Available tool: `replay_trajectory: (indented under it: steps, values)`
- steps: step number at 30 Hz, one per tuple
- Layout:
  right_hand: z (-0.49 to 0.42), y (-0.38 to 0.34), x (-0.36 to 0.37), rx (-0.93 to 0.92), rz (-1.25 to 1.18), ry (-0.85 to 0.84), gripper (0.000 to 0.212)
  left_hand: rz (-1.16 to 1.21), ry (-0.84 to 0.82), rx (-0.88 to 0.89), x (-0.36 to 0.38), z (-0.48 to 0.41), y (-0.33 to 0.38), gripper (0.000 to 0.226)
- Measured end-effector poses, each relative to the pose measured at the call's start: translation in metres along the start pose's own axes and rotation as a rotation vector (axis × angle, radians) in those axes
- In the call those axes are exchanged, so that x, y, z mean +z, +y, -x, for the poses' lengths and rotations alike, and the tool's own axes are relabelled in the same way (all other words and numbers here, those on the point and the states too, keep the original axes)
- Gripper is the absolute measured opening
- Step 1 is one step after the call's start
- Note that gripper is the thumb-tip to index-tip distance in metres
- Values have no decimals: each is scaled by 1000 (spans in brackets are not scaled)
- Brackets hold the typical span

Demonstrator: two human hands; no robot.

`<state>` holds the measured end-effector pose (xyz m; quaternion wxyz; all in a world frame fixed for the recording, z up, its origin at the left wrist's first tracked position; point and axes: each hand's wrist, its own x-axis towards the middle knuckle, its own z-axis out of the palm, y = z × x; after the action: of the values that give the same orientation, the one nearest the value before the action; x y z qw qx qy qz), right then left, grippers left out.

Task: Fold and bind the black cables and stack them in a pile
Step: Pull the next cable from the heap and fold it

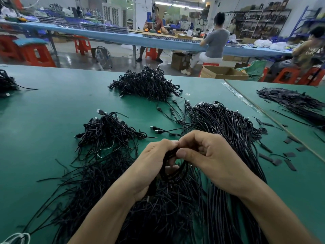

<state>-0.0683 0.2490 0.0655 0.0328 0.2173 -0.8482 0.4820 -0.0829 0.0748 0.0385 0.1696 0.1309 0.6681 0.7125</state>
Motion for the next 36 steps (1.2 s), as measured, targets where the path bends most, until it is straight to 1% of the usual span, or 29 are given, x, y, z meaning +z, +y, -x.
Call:
replay_trajectory:
  steps: [1,3,4,5,7,8,9,11,12,13,14,16,19,21,23,25,28,31,33,35,36]
  values:
    - [-1,-1,1,-1,-14,4,9,59,-19,-33,0,0,1,46]
    - [-3,-2,4,-15,-27,27,11,198,-128,-117,2,2,3,51]
    - [-4,-3,5,-24,-10,47,12,218,-177,-159,3,5,4,55]
    - [-6,-3,5,-32,16,62,13,188,-190,-198,5,6,4,62]
    - [-9,-3,7,-31,41,86,9,34,-109,-221,5,5,2,71]
    - [-9,-1,8,-20,39,109,9,-34,-54,-193,5,3,1,71]
    - [-9,1,7,1,45,141,14,-63,-7,-153,4,2,-1,69]
    - [-6,8,3,86,109,164,33,-36,80,-95,-1,-1,-3,62]
    - [-4,11,2,163,157,123,43,-9,129,-72,-4,-3,-4,60]
    - [-1,15,2,254,220,47,48,20,172,-49,-6,-4,-4,58]
    - [2,20,5,347,299,-42,48,53,207,-24,-7,-5,-3,56]
    - [9,29,17,488,433,-178,41,111,259,19,-9,-6,-2,54]
    - [18,40,41,562,562,-296,34,143,297,36,-8,-6,-2,54]
    - [20,44,50,571,566,-284,25,163,282,24,-9,-7,-2,58]
    - [20,47,53,574,510,-249,17,196,266,11,-8,-8,-2,62]
    - [19,48,50,561,464,-221,17,253,257,-15,-7,-8,-1,66]
    - [13,43,34,500,400,-76,19,269,242,-37,-6,-7,-1,68]
    - [5,34,14,389,266,189,19,186,214,-18,-3,-4,0,63]
    - [0,25,7,280,40,412,15,143,186,4,-2,-1,1,61]
    - [-3,15,5,182,-320,593,12,82,146,26,0,1,3,59]
    - [-4,9,5,145,-499,643,10,48,122,39,1,2,3,57]
